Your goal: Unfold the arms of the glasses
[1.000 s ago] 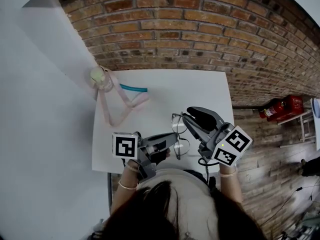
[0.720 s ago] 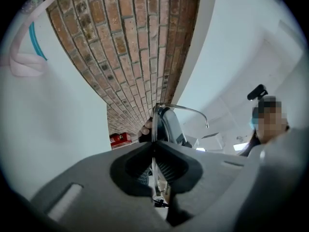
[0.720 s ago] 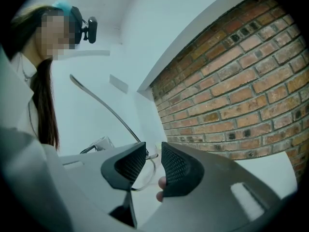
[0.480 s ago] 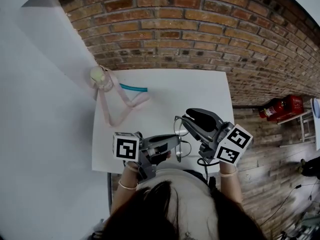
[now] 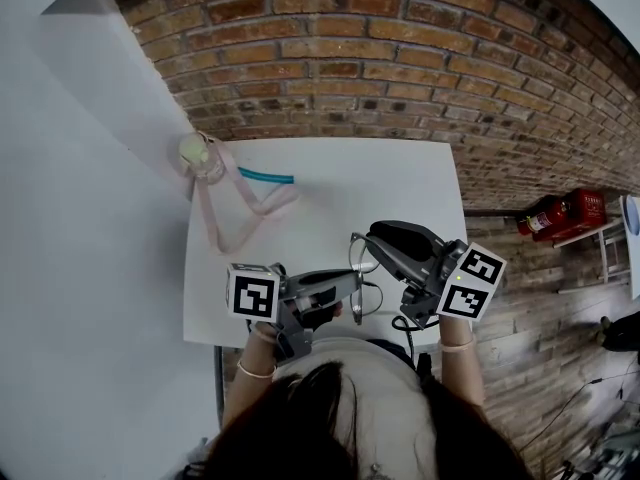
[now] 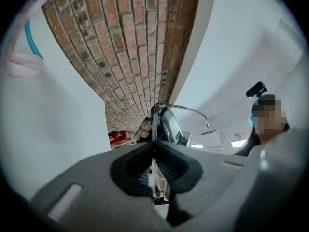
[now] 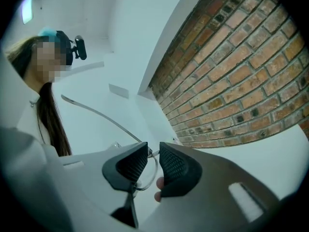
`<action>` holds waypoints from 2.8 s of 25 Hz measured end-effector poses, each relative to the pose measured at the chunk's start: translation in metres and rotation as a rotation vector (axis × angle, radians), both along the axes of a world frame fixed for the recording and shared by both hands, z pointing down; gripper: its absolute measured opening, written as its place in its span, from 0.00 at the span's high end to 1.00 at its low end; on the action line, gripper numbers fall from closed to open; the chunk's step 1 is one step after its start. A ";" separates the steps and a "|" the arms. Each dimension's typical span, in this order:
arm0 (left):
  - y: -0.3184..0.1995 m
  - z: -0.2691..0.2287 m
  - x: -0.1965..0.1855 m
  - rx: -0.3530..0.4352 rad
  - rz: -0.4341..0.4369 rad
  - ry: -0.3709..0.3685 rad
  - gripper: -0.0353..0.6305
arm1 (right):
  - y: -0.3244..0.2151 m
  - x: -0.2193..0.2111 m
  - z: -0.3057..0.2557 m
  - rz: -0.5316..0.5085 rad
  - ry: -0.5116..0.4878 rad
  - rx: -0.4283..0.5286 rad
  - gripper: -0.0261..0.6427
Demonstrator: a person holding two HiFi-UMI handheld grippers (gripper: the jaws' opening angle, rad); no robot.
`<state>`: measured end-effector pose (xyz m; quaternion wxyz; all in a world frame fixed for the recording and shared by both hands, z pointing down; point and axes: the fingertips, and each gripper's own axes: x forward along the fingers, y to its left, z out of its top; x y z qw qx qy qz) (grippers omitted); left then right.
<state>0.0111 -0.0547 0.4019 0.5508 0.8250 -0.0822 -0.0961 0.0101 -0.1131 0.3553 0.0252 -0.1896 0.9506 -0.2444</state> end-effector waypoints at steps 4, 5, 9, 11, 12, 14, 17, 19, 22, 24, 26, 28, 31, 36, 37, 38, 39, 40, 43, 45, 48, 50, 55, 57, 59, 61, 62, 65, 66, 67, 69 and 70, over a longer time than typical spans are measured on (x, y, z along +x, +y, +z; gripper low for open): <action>-0.003 0.005 -0.002 -0.012 -0.009 -0.015 0.91 | 0.000 0.000 -0.002 0.005 -0.002 0.018 0.86; -0.003 0.006 -0.002 -0.016 -0.012 -0.016 0.91 | 0.000 0.000 -0.003 0.006 -0.004 0.023 0.86; -0.004 0.006 -0.002 -0.033 -0.018 -0.005 0.91 | 0.001 0.000 -0.006 0.008 -0.008 0.040 0.86; -0.005 0.008 -0.003 -0.037 -0.024 -0.013 0.91 | 0.001 0.000 -0.008 0.010 -0.009 0.046 0.87; -0.006 0.009 -0.003 -0.039 -0.027 -0.016 0.91 | 0.001 0.000 -0.008 0.012 -0.010 0.048 0.87; -0.007 0.010 -0.004 -0.056 -0.037 -0.010 0.91 | 0.001 0.001 -0.010 0.014 -0.014 0.053 0.87; -0.008 0.012 -0.002 -0.130 -0.056 0.015 0.91 | 0.000 0.002 -0.013 0.019 -0.025 0.060 0.87; -0.010 0.016 -0.004 -0.107 -0.059 -0.013 0.91 | 0.001 0.003 -0.016 0.021 -0.031 0.065 0.87; -0.012 0.014 -0.003 -0.133 -0.072 0.008 0.91 | 0.002 0.004 -0.019 0.022 -0.037 0.073 0.87; -0.013 0.016 -0.004 -0.145 -0.084 0.002 0.91 | 0.002 0.004 -0.020 0.019 -0.043 0.074 0.87; -0.015 0.021 -0.006 -0.125 -0.090 -0.031 0.91 | 0.003 0.005 -0.021 0.016 -0.050 0.074 0.88; -0.016 0.022 -0.007 -0.137 -0.101 -0.028 0.91 | 0.004 0.005 -0.022 0.012 -0.055 0.077 0.88; -0.017 0.024 -0.010 -0.119 -0.110 -0.054 0.91 | 0.006 0.004 -0.025 0.008 -0.060 0.085 0.88; -0.019 0.022 -0.011 -0.163 -0.134 -0.020 0.91 | 0.008 0.002 -0.029 0.001 -0.076 0.091 0.89; -0.021 0.024 -0.013 -0.152 -0.141 -0.036 0.91 | 0.008 0.003 -0.030 0.000 -0.080 0.091 0.89; -0.022 0.026 -0.015 -0.148 -0.149 -0.048 0.91 | 0.009 0.003 -0.031 -0.001 -0.085 0.092 0.89; -0.023 0.026 -0.015 -0.157 -0.159 -0.044 0.91 | 0.009 0.003 -0.031 -0.002 -0.090 0.091 0.89; -0.024 0.026 -0.016 -0.166 -0.169 -0.038 0.91 | 0.009 0.003 -0.033 -0.004 -0.095 0.091 0.89; -0.029 0.031 -0.022 -0.158 -0.197 -0.072 0.91 | 0.010 0.004 -0.036 -0.008 -0.109 0.091 0.89; -0.031 0.031 -0.023 -0.166 -0.211 -0.064 0.91 | 0.011 0.004 -0.037 -0.013 -0.115 0.094 0.89; -0.032 0.029 -0.023 -0.182 -0.224 -0.045 0.91 | 0.012 0.004 -0.039 -0.018 -0.122 0.098 0.89; -0.034 0.029 -0.025 -0.181 -0.233 -0.044 0.91 | 0.013 0.004 -0.040 -0.020 -0.128 0.099 0.89; -0.038 0.031 -0.029 -0.189 -0.253 -0.045 0.91 | 0.014 0.004 -0.042 -0.029 -0.149 0.095 0.89; -0.038 0.032 -0.030 -0.192 -0.259 -0.044 0.91 | 0.015 0.004 -0.042 -0.035 -0.156 0.094 0.89; -0.040 0.034 -0.032 -0.185 -0.266 -0.064 0.91 | 0.016 0.004 -0.044 -0.040 -0.160 0.096 0.90; -0.040 0.030 -0.031 -0.197 -0.271 -0.034 0.91 | 0.016 0.004 -0.045 -0.044 -0.162 0.098 0.90; -0.041 0.027 -0.029 -0.207 -0.273 -0.009 0.91 | 0.017 0.004 -0.045 -0.046 -0.163 0.099 0.90; -0.042 0.024 -0.030 -0.215 -0.280 0.019 0.91 | 0.018 0.003 -0.046 -0.051 -0.168 0.103 0.90; -0.043 0.022 -0.029 -0.218 -0.283 0.033 0.91 | 0.018 0.003 -0.046 -0.053 -0.170 0.104 0.90; -0.043 0.021 -0.029 -0.219 -0.286 0.041 0.91 | 0.019 0.003 -0.047 -0.055 -0.171 0.105 0.90; -0.044 0.022 -0.031 -0.216 -0.293 0.036 0.91 | 0.020 0.002 -0.047 -0.059 -0.173 0.107 0.90; -0.045 0.023 -0.032 -0.214 -0.297 0.026 0.91 | 0.021 0.002 -0.048 -0.062 -0.174 0.107 0.90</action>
